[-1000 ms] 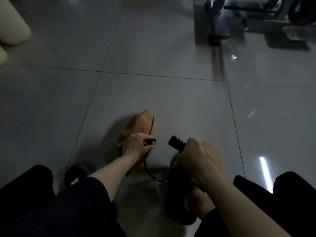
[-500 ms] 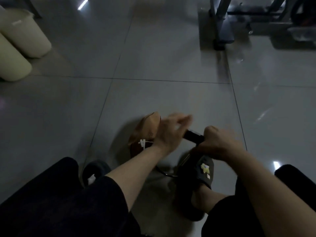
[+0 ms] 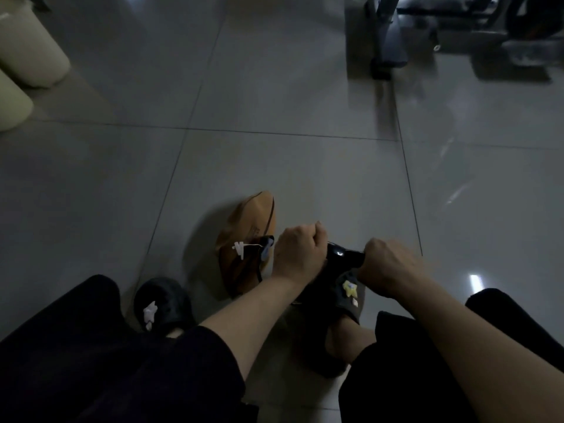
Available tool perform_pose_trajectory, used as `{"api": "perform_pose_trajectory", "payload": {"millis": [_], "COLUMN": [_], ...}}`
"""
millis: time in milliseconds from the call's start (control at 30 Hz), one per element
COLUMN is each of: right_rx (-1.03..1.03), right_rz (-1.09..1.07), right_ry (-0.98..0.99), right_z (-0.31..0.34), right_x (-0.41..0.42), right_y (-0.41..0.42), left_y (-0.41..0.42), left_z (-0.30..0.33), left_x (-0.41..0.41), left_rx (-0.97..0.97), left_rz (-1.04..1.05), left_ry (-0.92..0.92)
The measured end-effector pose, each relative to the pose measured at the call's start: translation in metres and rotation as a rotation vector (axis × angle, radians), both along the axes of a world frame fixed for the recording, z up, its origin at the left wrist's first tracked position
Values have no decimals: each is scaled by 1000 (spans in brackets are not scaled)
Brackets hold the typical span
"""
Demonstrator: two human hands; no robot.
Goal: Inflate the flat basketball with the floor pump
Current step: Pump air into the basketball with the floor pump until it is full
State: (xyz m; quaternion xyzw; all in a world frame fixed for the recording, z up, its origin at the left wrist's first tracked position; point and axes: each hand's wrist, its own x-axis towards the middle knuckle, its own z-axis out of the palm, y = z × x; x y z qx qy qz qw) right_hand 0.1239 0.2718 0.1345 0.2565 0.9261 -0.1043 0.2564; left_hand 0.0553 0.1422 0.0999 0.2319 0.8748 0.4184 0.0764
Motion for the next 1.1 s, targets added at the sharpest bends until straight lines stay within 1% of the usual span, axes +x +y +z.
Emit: {"api": "perform_pose_trajectory", "payload": {"millis": [100,167,200,267,367,400,433,500,533,567,600,667,733,800,867,967,1100], "right_rx": [33,50,47,27,-14,-11,0,54,76,89,92,62,10,-12,-16,-31,-4], "right_rz": [4,-15,-5,55,120,113,95,93,105,118,129,125,105,106,109,125,121], "right_ry": [-10,-18,-34,-59,-4,31,77,213,270,308,315,243,112,40,28,16,20], "right_z": [-15,-13,-10,-3,11,20,32,63,77,89,94,86,60,31,9,-4,-8], "right_x": [-7,-8,-8,-6,-7,-11,-13,-17,-16,-14,-11,-7,-8,-11,-13,-16,-15], "right_y": [0,6,9,15,14,14,13,19,24,28,29,27,20,15,7,-9,-12], "left_y": [4,14,17,19,3,0,-1,7,13,19,23,26,22,18,15,3,1], "left_z": [-12,-10,-5,6,31,44,61,95,111,123,130,125,102,76,55,32,24], "left_x": [-6,-11,-13,-15,-22,-26,-30,-37,-38,-37,-33,-22,-15,-14,-15,-16,-12], "left_rx": [-39,-90,-148,-256,-332,-362,-409,-518,-531,-528,-532,-586,-658,-685,-724,-787,-748], "left_rz": [12,-27,-77,-258,-563,-620,-651,-622,-589,-561,-548,-556,-572,-559,-549,-509,-458], "left_ry": [-67,-96,-101,-113,-117,-87,-12,251,374,463,504,472,372,287,242,189,184]}}
